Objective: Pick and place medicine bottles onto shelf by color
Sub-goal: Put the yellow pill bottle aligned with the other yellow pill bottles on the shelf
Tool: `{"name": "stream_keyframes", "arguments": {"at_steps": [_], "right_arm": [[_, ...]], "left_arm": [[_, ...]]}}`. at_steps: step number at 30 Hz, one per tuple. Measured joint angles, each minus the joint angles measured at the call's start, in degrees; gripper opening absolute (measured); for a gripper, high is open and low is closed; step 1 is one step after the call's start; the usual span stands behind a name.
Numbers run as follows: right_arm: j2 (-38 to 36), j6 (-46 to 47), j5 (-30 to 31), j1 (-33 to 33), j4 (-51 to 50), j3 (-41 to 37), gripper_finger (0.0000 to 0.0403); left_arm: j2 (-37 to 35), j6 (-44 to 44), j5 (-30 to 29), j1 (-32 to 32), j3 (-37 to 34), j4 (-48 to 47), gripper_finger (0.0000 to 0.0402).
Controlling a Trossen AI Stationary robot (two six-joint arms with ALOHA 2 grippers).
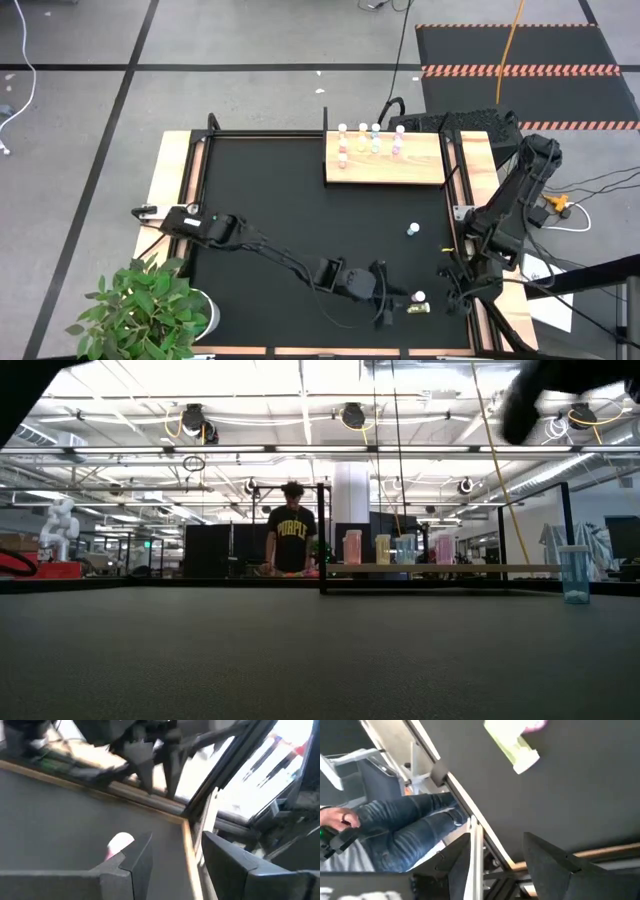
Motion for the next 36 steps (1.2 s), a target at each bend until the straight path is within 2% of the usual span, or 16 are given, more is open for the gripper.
{"name": "stream_keyframes", "arguments": {"at_steps": [2, 6, 15, 20, 29, 36], "right_arm": [[0.92, 0.97, 0.75, 0.55, -0.02, 0.0, 0.0173], [3.42, 2.16, 1.25, 1.54, 0.06, 0.0, 0.0173], [9.09, 4.05, 1.16, 2.17, 0.2, 0.0, 0.0173], [10.4, 5.42, 1.03, 2.47, 1.88, 0.0, 0.0173], [10.26, 7.11, 1.02, 2.91, 1.83, 0.0, 0.0173], [10.24, 8.5, 1.19, 2.91, 0.9, 0.0, 0.0173]], "left_arm": [[3.06, -2.31, -0.04, -0.2, 0.04, 7.14, 0.0168], [7.62, -4.84, 0.49, -0.12, 0.0, 13.24, 0.0168], [13.28, 9.45, -1.33, -1.98, 0.0, 15.14, 0.017], [13.5, 15.01, -4.58, -2.23, 0.0, 15.22, 0.0197], [13.7, 17.01, -6.15, -2.02, 0.02, 16.81, 0.0279], [14.04, 17.65, -9.71, -1.99, 0.98, 17.68, 0.0277]]}}
